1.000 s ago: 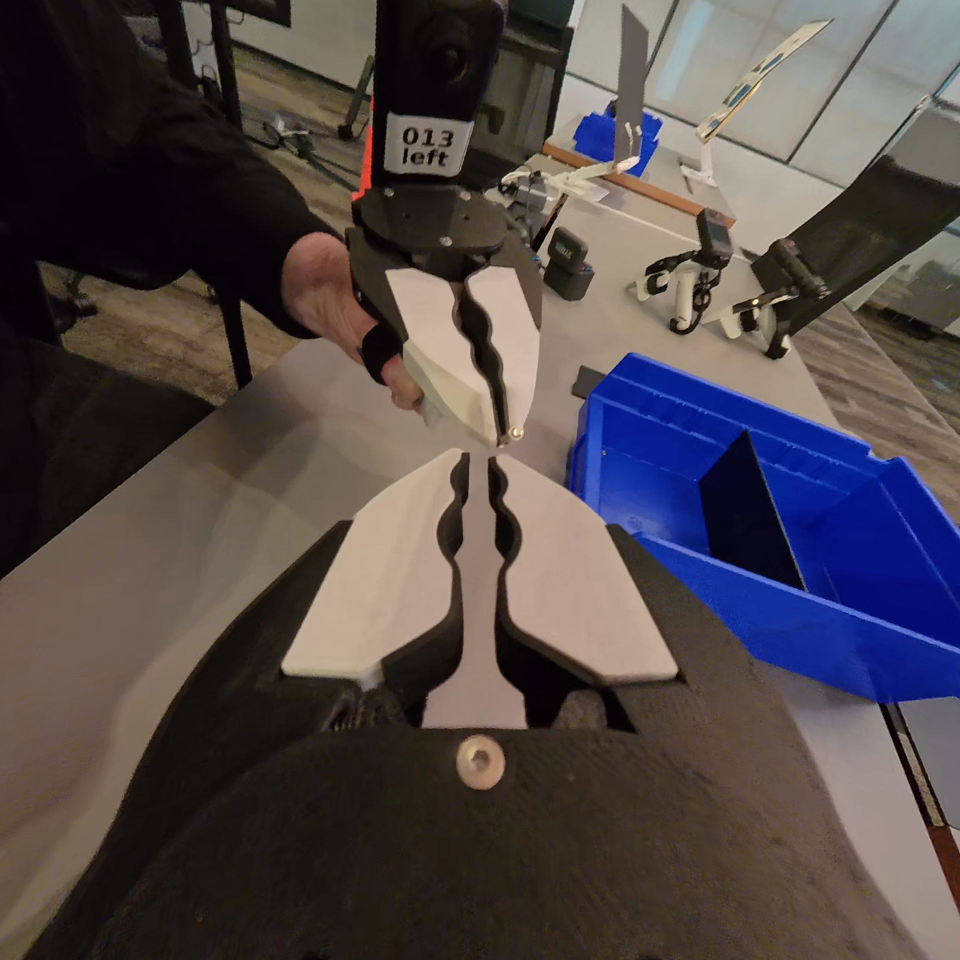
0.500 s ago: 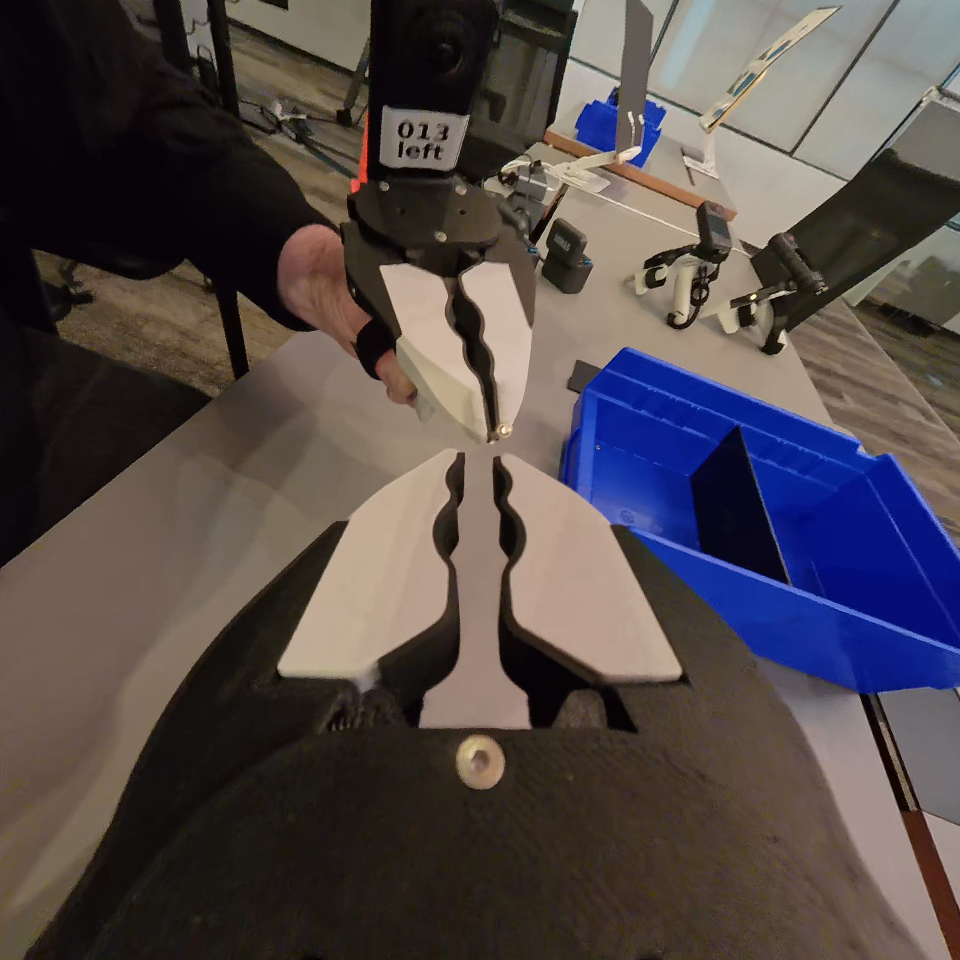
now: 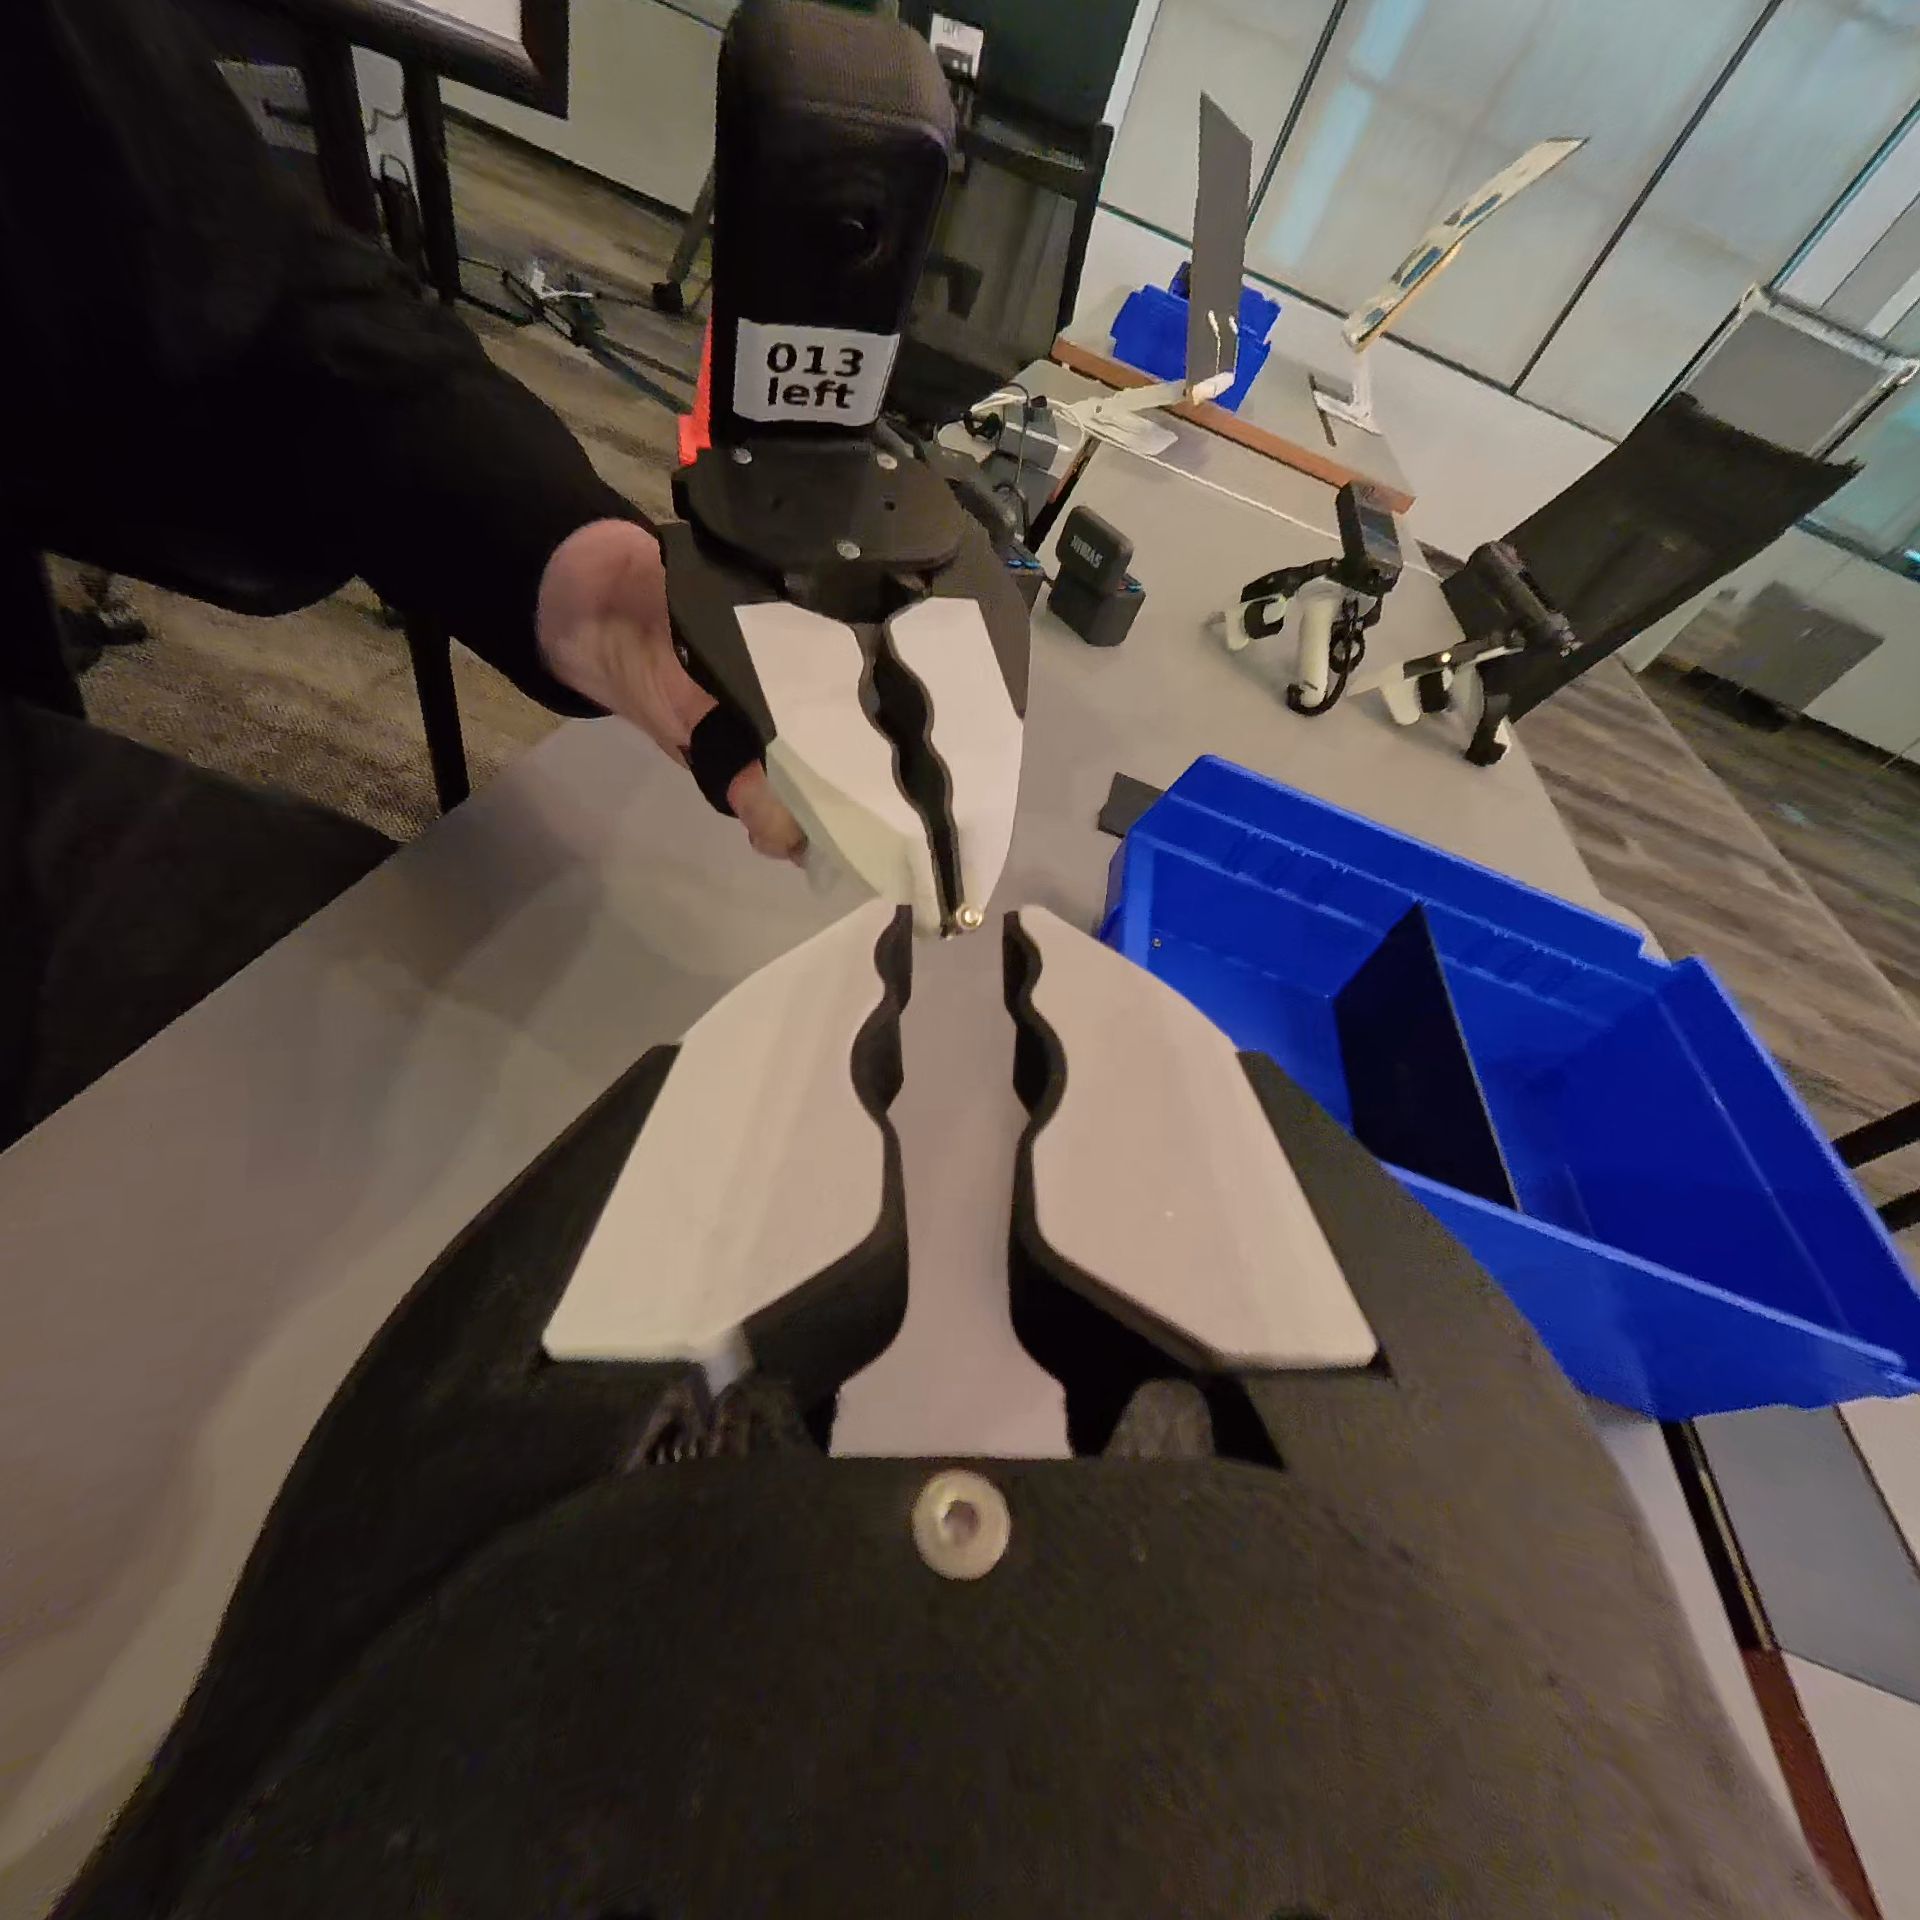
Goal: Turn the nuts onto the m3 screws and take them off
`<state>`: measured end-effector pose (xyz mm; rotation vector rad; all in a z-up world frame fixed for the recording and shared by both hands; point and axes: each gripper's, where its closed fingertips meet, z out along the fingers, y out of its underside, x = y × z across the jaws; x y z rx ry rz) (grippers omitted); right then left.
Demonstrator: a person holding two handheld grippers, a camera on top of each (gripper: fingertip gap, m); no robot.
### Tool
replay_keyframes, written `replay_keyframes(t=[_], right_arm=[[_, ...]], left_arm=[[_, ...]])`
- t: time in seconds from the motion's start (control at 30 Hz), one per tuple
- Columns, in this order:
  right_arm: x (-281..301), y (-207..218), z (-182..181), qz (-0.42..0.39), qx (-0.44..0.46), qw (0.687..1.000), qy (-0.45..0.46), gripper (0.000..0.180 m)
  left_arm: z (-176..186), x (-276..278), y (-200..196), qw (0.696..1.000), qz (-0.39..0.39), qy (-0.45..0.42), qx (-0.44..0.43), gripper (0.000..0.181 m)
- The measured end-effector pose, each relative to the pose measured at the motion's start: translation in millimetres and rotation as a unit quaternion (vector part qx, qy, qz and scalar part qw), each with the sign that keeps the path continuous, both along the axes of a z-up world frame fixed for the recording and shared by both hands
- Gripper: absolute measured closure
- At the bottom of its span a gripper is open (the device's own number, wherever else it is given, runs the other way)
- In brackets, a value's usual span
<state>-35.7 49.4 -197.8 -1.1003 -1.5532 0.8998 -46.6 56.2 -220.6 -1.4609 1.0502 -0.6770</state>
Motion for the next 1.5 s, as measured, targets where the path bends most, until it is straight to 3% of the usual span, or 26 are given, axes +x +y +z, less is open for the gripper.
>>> replay_keyframes(t=[0.03, 0.2, 0.37, 0.6, 0.73, 0.9, 0.97, 1.1, 1.5], right_arm=[[-1.2, -0.2, 1.0, 0.000, 0.005, 1.000, -0.001, 0.163], [-1.9, -8.0, -17.3, 0.028, 0.005, 0.998, -0.050, 0.176], [-2.4, -2.2, 3.5, 0.003, 0.013, 1.000, 0.009, 0.161], [-3.0, -7.0, -6.1, 0.019, 0.016, 0.999, -0.029, 0.172], [-4.9, -5.7, 8.2, 0.003, 0.025, 1.000, -0.001, 0.160], [-9.4, -15.0, 9.2, 0.016, 0.033, 0.999, -0.010, 0.162], [-6.7, -16.5, 3.8, 0.022, 0.028, 0.999, -0.028, 0.171], [-5.3, -13.6, 13.0, 0.003, 0.031, 0.999, -0.007, 0.160], [-5.1, -13.2, 7.5, 0.009, 0.027, 0.999, -0.018, 0.161]], left_arm=[[0.0, 0.6, -0.3, 1.000, -0.001, 0.000, 0.000, 0.180], [3.6, -1.2, -0.3, 1.000, 0.002, -0.003, 0.003, 0.180], [2.1, -0.6, -0.1, 1.000, 0.003, 0.000, 0.001, 0.180], [7.8, -2.6, -4.4, 1.000, 0.010, 0.004, 0.010, 0.180], [15.5, -2.7, -6.6, 1.000, 0.011, -0.002, 0.015, 0.180], [20.6, -1.2, -10.9, 1.000, 0.013, -0.003, 0.023, 0.180], [22.3, -2.3, -12.4, 1.000, 0.015, -0.007, 0.024, 0.180], [25.1, -2.9, -13.5, 1.000, 0.015, -0.011, 0.023, 0.180], [25.9, 0.5, -14.2, 1.000, 0.011, -0.011, 0.026, 0.180]])
